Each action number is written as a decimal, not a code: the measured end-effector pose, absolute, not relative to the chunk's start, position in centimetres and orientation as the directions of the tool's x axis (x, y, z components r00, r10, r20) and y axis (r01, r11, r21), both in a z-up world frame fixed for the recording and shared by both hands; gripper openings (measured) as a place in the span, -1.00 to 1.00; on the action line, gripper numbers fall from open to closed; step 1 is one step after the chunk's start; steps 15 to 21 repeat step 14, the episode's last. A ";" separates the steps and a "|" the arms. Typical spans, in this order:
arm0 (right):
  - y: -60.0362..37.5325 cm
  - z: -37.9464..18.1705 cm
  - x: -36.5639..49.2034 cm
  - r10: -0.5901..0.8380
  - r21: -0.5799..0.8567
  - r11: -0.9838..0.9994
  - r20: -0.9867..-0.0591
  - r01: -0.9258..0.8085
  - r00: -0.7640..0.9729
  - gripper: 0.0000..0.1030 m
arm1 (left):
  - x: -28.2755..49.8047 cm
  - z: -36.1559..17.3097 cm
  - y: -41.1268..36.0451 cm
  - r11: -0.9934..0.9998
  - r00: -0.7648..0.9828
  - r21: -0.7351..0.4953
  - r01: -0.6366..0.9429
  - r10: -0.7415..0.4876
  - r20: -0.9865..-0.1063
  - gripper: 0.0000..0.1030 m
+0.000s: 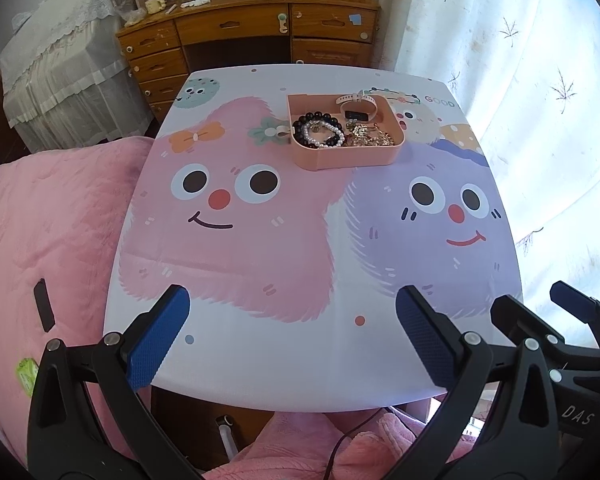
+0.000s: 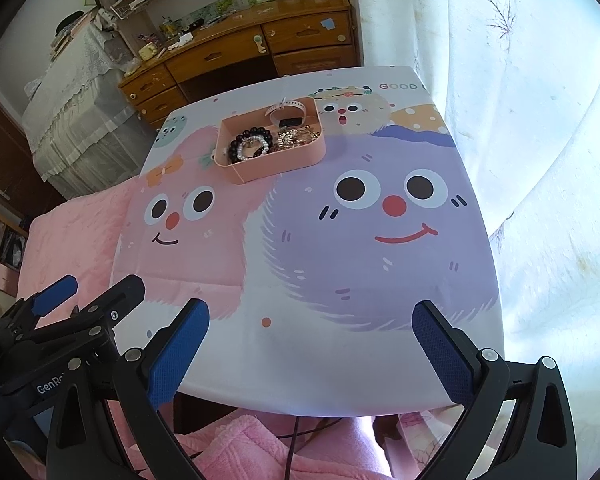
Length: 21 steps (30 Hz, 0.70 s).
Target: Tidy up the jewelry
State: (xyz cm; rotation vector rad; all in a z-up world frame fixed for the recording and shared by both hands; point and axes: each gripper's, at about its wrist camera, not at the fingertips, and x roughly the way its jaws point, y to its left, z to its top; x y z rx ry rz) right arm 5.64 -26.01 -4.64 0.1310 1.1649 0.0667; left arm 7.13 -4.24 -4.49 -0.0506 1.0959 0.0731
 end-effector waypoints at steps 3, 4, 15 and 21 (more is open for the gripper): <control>-26.0 -4.8 6.0 0.109 0.133 0.990 -0.913 0.036 0.393 0.99 | 7.8 -4.7 -4.1 0.998 0.451 -0.009 -0.067 0.022 -0.892 0.99; -26.1 -4.9 6.2 0.103 0.131 0.990 -0.914 0.044 0.391 0.99 | 8.1 -4.8 -4.1 0.998 0.449 -0.011 -0.062 0.018 -0.893 0.99; -25.7 -5.1 7.9 0.063 0.119 0.986 -0.917 0.119 0.393 0.99 | 11.2 -5.4 -3.3 1.000 0.440 -0.021 -0.016 -0.012 -0.898 0.99; -25.7 -5.1 7.9 0.063 0.119 0.986 -0.917 0.119 0.393 0.99 | 11.2 -5.4 -3.3 1.000 0.440 -0.021 -0.016 -0.012 -0.898 0.99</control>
